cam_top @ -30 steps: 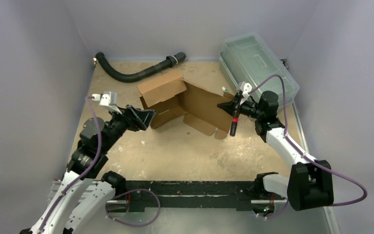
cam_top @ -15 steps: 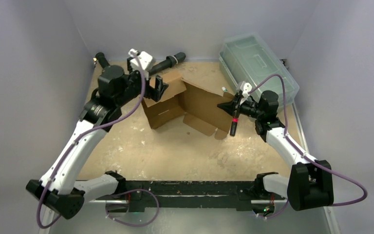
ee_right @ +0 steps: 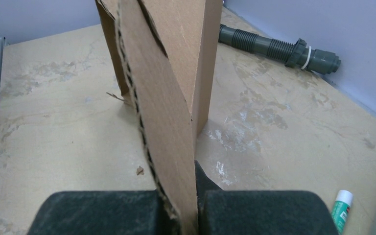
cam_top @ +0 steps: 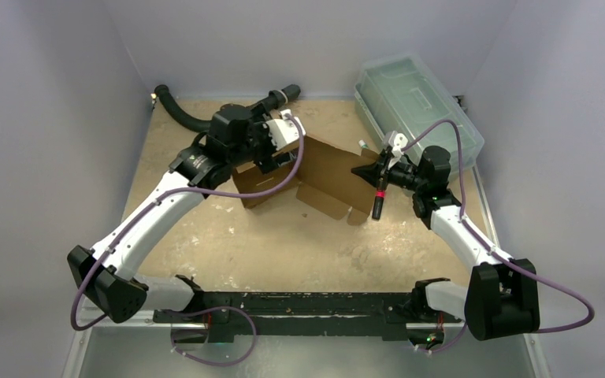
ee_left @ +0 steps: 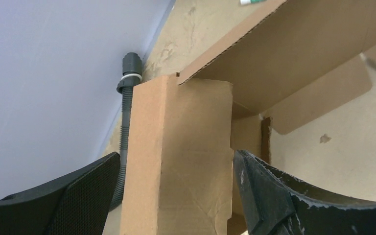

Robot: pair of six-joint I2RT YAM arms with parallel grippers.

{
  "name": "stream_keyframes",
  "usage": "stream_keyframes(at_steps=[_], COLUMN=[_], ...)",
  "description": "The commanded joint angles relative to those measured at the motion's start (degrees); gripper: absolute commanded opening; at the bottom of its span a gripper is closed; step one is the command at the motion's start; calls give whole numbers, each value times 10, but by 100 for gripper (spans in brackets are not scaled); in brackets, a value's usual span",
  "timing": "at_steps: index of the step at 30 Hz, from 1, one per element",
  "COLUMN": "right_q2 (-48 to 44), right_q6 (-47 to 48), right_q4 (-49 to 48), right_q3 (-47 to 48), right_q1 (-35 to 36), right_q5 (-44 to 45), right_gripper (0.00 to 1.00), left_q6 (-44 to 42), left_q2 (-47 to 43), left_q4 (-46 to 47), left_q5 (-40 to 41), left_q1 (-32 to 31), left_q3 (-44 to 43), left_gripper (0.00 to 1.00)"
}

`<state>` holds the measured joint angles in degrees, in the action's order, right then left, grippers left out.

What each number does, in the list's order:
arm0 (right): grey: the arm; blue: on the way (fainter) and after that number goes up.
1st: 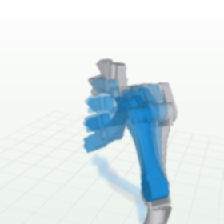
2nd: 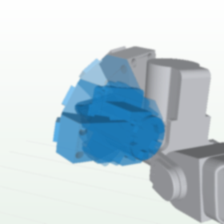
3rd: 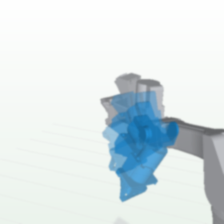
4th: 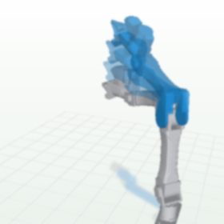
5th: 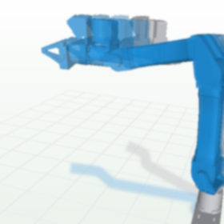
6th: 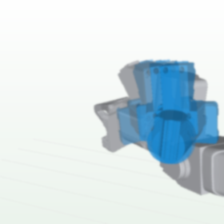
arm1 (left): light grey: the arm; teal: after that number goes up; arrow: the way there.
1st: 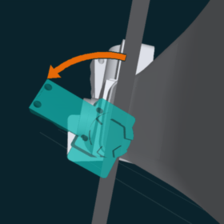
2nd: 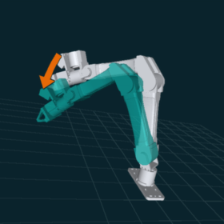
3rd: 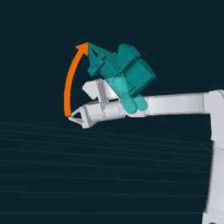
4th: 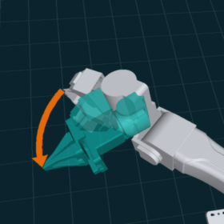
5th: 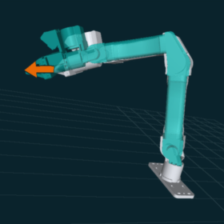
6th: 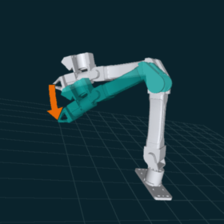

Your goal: Fold the paper box

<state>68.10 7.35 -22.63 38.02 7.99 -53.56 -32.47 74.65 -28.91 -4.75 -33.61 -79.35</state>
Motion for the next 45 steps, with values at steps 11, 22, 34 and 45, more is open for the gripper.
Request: stream_keyframes(at_steps=[11,22,34,45], right_q2=[-4,-9,-8,-4], right_q6=[3,1,-1,-9], right_q4=[1,1,1,-9], right_q3=[23,24,23,21], right_q1=[3,3,4,3], right_q5=[-15,-16,-19,-32], right_gripper=[0,0,0,0], left_q6=[-132,-116,-148,-170], left_q2=[23,49,35,10], left_q4=[69,53,122,191], left_q5=[184,175,252,268], left_q1=[-40,-39,-39,-39], left_q3=[31,36,87,140], left_gripper=[85,84,64,52])
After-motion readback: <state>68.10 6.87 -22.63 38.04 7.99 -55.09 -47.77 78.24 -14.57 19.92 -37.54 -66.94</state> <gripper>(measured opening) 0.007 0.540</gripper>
